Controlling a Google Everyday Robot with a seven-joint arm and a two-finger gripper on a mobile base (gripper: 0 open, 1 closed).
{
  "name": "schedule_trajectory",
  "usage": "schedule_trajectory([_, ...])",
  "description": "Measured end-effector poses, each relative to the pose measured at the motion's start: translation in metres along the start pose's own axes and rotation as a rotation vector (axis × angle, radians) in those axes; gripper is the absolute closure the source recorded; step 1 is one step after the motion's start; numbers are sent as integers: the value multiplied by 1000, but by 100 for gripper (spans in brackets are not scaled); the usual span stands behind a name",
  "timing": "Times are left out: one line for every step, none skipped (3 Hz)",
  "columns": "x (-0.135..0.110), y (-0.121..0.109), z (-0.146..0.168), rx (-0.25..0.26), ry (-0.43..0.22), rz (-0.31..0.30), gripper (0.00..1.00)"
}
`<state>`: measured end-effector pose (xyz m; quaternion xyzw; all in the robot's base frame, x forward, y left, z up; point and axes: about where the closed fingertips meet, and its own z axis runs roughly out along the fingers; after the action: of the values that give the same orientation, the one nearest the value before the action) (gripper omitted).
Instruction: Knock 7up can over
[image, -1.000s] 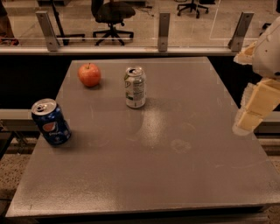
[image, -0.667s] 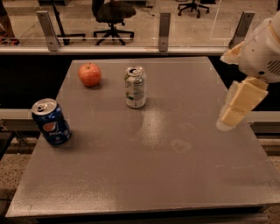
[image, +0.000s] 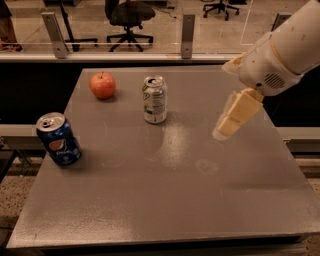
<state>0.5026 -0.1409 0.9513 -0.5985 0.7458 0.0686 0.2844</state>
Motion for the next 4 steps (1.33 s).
schedule_trajectory([-20,-14,28,0,-68,-5,0])
schedule_trajectory([-36,-29,50,0,-136,7,0])
schedule_trajectory([-50,-41,72,-5,-185,17,0])
schedule_trajectory([-63,-49,92,-19,-215,28,0])
